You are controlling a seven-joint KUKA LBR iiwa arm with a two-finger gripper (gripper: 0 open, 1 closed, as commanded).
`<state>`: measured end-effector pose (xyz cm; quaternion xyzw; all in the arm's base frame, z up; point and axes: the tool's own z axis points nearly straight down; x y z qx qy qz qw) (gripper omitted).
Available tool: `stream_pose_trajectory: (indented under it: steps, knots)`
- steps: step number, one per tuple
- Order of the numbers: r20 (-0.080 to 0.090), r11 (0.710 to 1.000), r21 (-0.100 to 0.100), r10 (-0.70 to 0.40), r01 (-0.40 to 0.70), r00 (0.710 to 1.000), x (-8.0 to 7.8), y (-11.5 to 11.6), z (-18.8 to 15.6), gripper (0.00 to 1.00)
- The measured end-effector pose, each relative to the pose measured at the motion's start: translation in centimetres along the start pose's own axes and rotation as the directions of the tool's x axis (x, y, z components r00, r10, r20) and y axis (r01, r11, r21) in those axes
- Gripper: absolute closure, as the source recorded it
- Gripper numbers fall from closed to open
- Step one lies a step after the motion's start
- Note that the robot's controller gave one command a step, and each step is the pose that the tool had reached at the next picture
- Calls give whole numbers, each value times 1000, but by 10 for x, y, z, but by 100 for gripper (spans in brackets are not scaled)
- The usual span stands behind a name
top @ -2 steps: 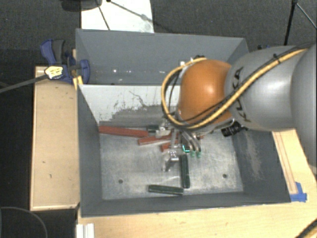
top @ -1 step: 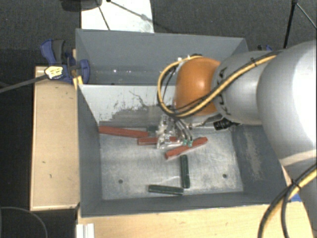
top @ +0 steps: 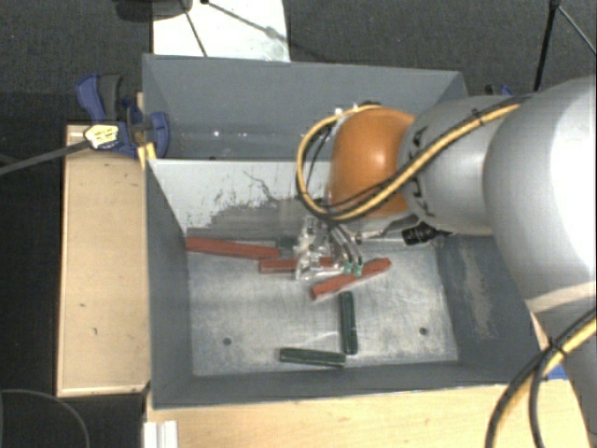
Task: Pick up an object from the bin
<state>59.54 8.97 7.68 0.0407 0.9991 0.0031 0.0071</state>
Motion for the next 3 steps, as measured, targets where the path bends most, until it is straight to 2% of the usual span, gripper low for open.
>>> stream_pose_trajectory:
  steps: [1, 3]
  knots:
    - [-13, 999, 5, -37, 37, 999, 5, 1, -121, 100]
    - [-15, 1000, 6, -6, 6, 1000, 7, -1, -128, 100]
